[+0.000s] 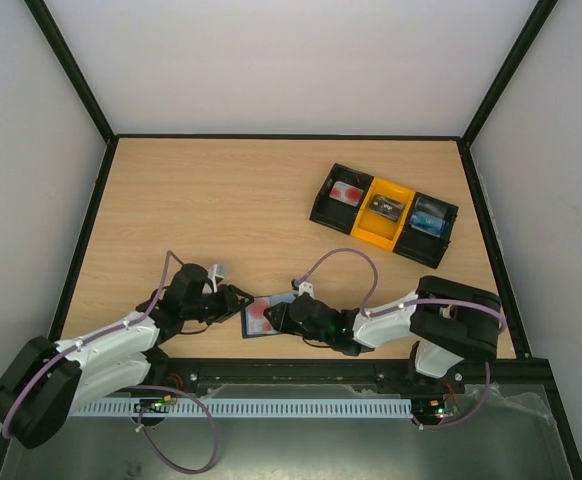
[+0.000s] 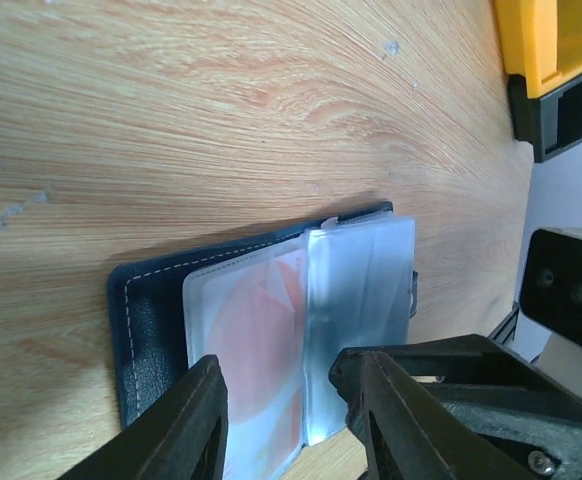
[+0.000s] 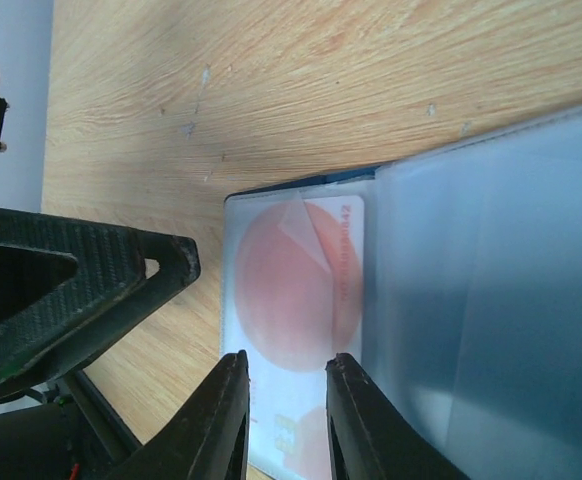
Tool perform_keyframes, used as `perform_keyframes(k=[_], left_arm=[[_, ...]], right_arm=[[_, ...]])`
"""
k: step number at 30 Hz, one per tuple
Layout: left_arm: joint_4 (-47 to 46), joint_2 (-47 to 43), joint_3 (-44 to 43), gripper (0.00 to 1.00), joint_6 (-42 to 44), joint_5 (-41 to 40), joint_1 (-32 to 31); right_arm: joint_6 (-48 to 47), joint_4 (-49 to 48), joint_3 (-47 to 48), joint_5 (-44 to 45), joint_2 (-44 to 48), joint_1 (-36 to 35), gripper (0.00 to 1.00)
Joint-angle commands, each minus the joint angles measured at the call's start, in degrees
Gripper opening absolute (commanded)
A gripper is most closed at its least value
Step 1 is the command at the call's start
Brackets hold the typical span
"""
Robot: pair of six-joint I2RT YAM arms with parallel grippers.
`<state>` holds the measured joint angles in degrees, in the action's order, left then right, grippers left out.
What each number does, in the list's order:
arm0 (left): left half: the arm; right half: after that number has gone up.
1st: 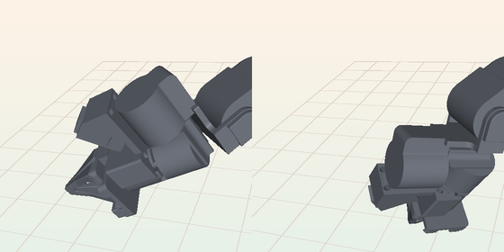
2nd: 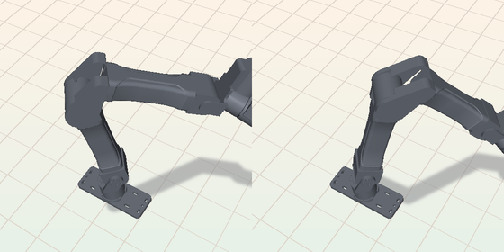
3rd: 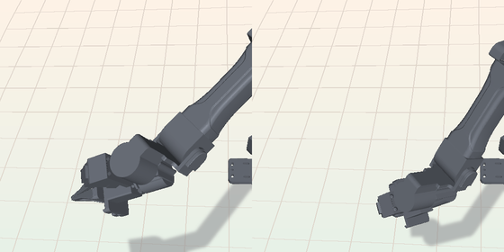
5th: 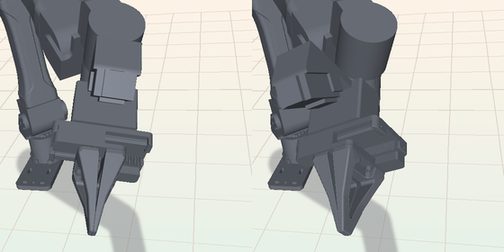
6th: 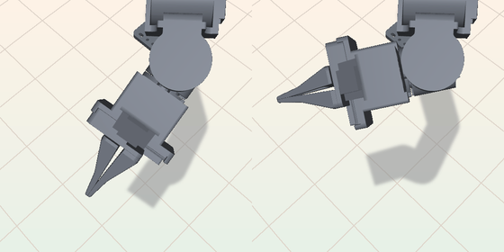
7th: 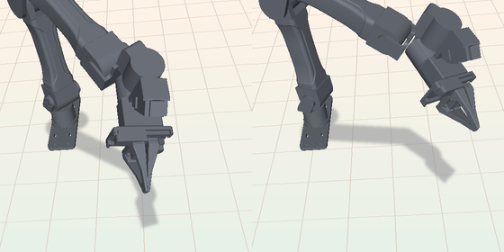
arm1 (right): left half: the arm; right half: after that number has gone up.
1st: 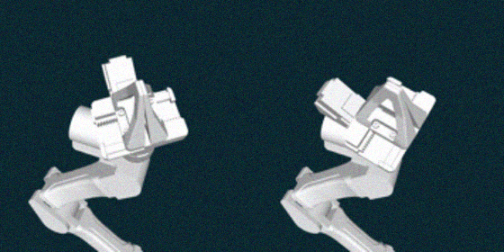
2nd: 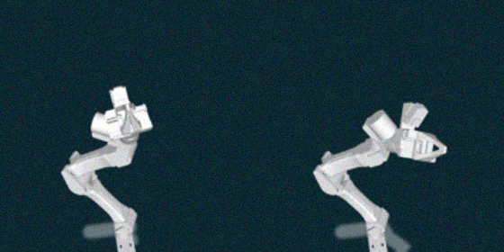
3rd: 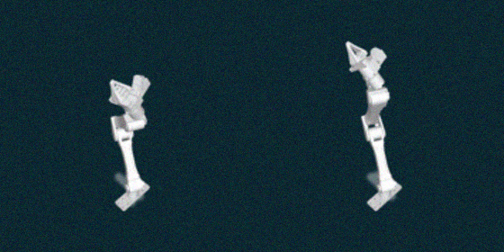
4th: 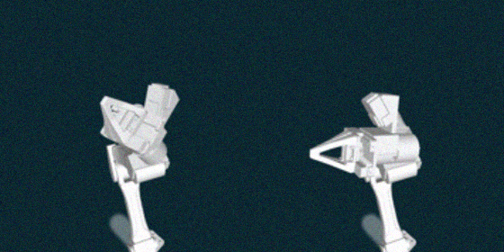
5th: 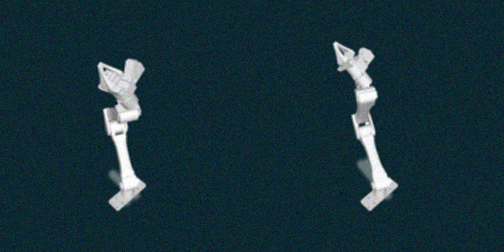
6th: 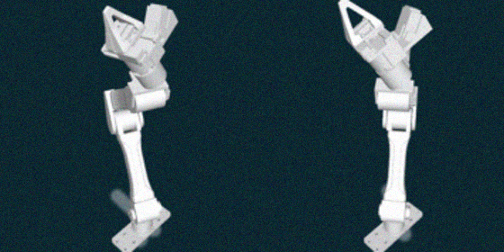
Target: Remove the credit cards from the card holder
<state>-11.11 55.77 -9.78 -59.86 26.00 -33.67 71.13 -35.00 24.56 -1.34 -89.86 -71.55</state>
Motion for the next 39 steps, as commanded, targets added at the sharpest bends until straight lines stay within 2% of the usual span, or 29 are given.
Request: perform_keyframes(k=[1, 13, 21, 39], left_arm=[[0.6, -0.3, 0.6, 0.41, 0.2, -1.0, 0.4], [-1.2, 0.2, 1.0, 0.43, 1.1, 0.5, 0.6], [-3.0, 0.8, 1.1, 0.43, 1.5, 3.1, 0.7], [1.4, 2.1, 0.6, 0.43, 3.8, -0.6, 0.6]], right_arm=[[-1.2, 4.0, 2.3, 1.0, -2.2, -0.4, 0.23], [-1.7, 8.6, 3.9, 1.3, -4.3, -0.4, 0.11], [-1.8, 8.6, 4.5, 1.4, -4.8, -0.4, 0.1], [-0.9, 7.7, 3.6, 2.0, -5.0, -0.5, 0.1]])
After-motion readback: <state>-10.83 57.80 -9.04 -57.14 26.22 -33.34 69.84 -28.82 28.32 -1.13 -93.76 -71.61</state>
